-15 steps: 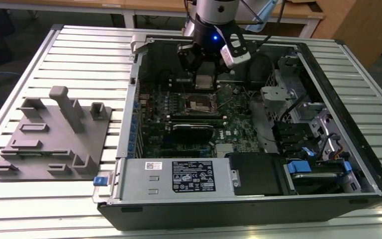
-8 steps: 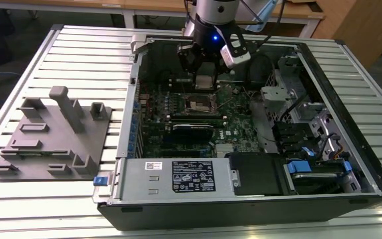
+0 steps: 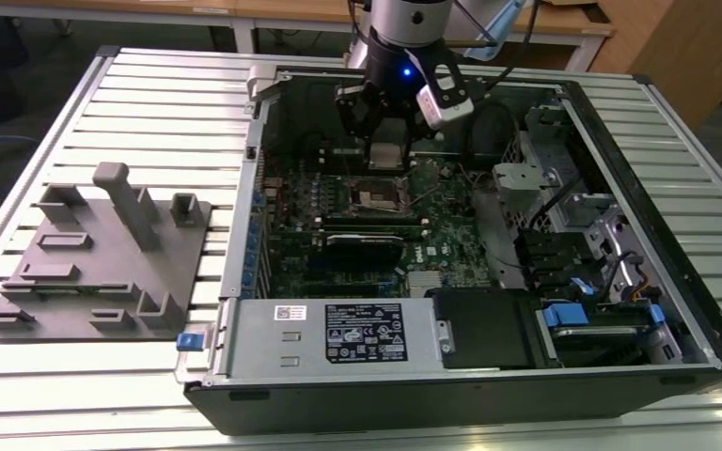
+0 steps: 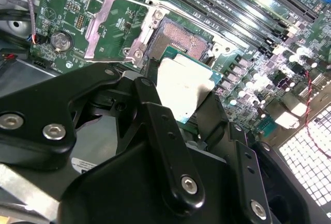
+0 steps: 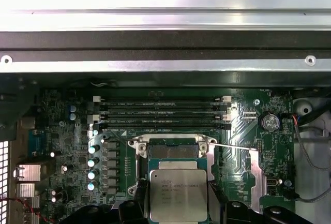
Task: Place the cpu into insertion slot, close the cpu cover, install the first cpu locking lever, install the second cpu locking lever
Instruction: 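Place the cpu into insertion slot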
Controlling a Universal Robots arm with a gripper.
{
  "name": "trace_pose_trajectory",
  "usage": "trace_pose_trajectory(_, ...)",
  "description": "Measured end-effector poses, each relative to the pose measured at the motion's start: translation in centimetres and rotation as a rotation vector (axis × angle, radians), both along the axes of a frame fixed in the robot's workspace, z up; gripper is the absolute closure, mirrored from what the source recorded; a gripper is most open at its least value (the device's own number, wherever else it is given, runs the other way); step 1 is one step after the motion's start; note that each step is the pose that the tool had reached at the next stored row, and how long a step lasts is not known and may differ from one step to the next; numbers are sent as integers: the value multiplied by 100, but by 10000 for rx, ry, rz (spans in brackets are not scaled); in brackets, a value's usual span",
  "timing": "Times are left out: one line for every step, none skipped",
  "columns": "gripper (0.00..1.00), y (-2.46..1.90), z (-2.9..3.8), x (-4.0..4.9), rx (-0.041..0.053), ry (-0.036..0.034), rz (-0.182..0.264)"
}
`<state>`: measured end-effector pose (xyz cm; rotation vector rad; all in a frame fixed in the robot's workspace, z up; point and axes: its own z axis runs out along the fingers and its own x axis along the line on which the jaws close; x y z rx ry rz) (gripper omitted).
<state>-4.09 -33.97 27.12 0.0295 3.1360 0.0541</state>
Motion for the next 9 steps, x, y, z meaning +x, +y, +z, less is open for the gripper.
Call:
trace_pose_trajectory(46,0,0,0,-4,0,0)
trace_pose_trajectory(46,0,-2,0,-12,0,0)
trace_pose_trajectory(46,0,-3,0,-21,0,0)
trace_pose_trajectory(46,0,-4,0,-24,-1,0)
trace_pose_trajectory(46,0,-4,0,-28,0,0)
trace_pose_trajectory(46,0,-5,0,-33,0,0)
trace_pose_trajectory(46,0,-5,0,-38,-1,0)
trace_pose_trajectory(46,0,-5,0,-44,0,0)
trace_pose_trajectory(46,0,-6,0,-49,-1,0)
